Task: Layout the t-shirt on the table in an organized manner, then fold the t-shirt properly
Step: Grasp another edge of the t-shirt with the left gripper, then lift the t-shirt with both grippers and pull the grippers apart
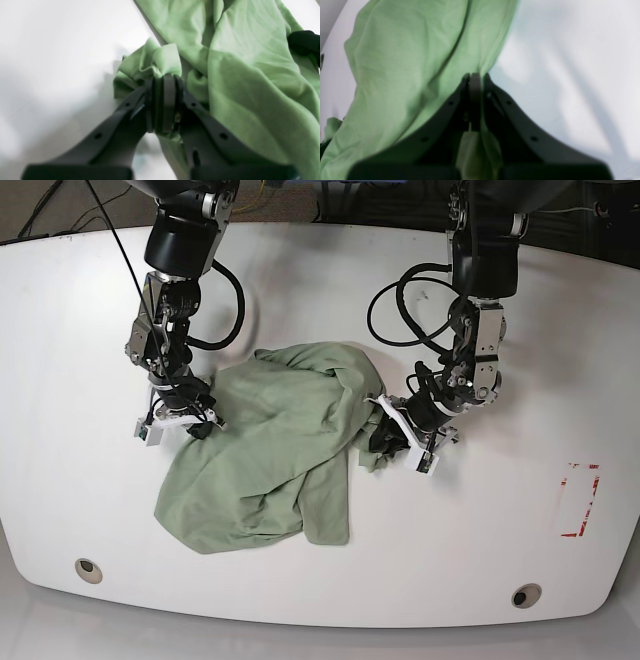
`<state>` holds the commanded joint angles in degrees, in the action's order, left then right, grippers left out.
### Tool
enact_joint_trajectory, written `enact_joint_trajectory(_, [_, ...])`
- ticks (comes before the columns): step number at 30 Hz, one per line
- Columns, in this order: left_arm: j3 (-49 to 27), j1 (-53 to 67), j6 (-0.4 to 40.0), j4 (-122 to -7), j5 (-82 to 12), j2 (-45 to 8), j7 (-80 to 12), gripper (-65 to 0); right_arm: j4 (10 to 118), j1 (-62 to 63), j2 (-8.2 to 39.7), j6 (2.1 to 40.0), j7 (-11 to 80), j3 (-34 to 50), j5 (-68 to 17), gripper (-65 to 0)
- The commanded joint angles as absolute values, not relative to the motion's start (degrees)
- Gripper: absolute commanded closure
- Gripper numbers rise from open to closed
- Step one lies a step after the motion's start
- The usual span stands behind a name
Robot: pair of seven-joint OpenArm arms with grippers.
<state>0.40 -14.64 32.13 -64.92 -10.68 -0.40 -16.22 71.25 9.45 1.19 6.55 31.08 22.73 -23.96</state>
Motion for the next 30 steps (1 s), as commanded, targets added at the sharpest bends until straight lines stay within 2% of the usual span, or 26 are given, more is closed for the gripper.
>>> enact_joint_trajectory(7, [-1.1, -12.7, 31.9, -73.4, -10.7, -1.3, -16.4, -2.9, 80.1, 7.4, 1.2, 6.2, 31.3, 22.7, -23.9, 0.0])
enact_joint_trajectory(11, [-1.4, -11.2, 30.0, -78.1, -10.7, -2.4, -16.5, -2.9, 84.6, 6.9, 1.2, 6.1, 33.8, 22.8, -23.9, 0.0])
enact_joint_trajectory(21, [-4.1, -8.0, 29.7, -89.8, -10.8, -4.8, -16.7, -2.9, 96.1, 3.8, 1.2, 6.1, 34.4, 22.8, -23.8, 0.0])
enact_joint_trajectory(26, [-9.5, -8.7, 29.9, -94.5, -10.9, -5.1, -22.1, -2.9, 101.9, 3.0, 2.2, 6.1, 34.4, 22.7, -23.8, 0.0])
enact_joint_trajectory(30, [-10.8, -11.0, 29.9, -97.5, -10.9, -5.2, -24.9, -2.9, 103.6, 3.3, 3.4, 6.1, 34.4, 21.8, -24.0, 0.0])
